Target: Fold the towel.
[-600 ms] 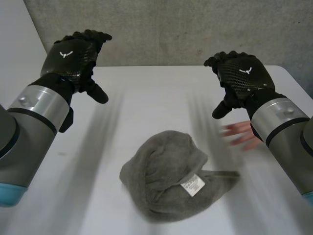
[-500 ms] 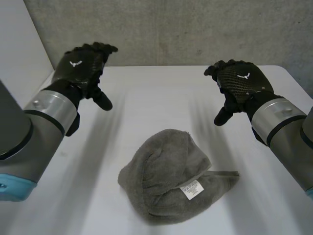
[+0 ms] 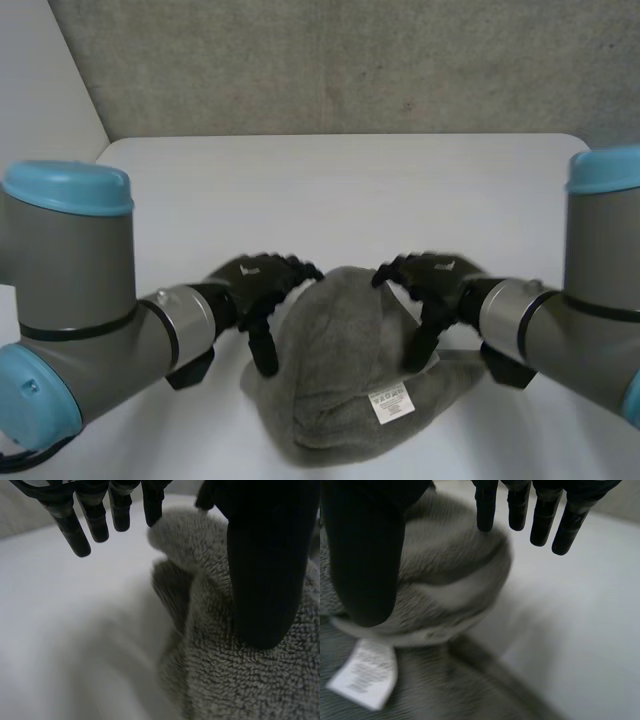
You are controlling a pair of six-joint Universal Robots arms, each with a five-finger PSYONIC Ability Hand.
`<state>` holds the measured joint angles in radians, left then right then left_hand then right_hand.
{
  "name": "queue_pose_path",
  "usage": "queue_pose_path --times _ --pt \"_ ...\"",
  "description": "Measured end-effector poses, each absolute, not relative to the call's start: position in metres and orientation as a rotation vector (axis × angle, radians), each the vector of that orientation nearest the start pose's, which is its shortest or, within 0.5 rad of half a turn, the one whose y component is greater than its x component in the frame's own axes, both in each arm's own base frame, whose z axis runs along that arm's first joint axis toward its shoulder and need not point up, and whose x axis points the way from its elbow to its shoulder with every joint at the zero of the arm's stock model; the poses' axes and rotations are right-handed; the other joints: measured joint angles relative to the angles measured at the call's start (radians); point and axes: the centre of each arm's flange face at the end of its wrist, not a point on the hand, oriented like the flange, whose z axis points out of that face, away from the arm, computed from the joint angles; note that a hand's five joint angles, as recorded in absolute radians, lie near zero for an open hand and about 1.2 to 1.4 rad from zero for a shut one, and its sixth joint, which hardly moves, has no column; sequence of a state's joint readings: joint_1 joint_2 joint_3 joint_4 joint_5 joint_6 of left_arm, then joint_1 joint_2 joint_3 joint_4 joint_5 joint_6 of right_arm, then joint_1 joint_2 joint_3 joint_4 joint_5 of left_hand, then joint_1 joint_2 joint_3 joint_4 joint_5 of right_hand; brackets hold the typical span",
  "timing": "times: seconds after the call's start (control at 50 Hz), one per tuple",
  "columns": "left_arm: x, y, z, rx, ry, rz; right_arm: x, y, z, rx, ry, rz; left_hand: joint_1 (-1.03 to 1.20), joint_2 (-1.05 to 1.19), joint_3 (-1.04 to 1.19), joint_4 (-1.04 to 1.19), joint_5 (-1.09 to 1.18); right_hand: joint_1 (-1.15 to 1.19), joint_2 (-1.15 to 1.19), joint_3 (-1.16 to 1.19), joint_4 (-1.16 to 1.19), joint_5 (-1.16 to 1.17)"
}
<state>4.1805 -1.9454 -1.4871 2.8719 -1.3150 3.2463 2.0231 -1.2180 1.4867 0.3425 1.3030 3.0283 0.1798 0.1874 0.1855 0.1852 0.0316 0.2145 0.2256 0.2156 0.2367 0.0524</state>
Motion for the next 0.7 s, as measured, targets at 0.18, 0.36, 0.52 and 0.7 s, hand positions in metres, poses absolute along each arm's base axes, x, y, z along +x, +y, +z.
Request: queue_pose_path --times 0.18,0.36,0.52,0.7 --pt "-0.299 -0.19 0.177 1.276 2.972 -1.485 0.294 -0.211 0.167 -0.802 2.306 -1.061 0.272 0.269 0.271 0.273 0.243 0.079 0.081 0.067 0.064 0.064" --pt "-0.312 -0.213 0.197 1.18 2.813 -1.739 0.308 -0.246 0.202 -0.779 2.1 -1.453 0.676 0.816 0.816 0.818 0.76 0.709 0.94 0.96 0.947 0.877" --pt "-0.319 -0.254 0.32 0.72 2.278 -2.457 0.316 -0.281 0.307 -0.749 1.656 -2.162 0.976 1.021 1.021 1.023 0.986 0.738 0.943 0.963 0.948 0.92" --pt "-0.327 -0.218 0.328 0.724 2.235 -2.542 0.318 -0.27 0.332 -0.758 1.459 -2.39 0.976 1.027 1.027 1.029 0.995 0.739 0.947 0.966 0.952 0.926"
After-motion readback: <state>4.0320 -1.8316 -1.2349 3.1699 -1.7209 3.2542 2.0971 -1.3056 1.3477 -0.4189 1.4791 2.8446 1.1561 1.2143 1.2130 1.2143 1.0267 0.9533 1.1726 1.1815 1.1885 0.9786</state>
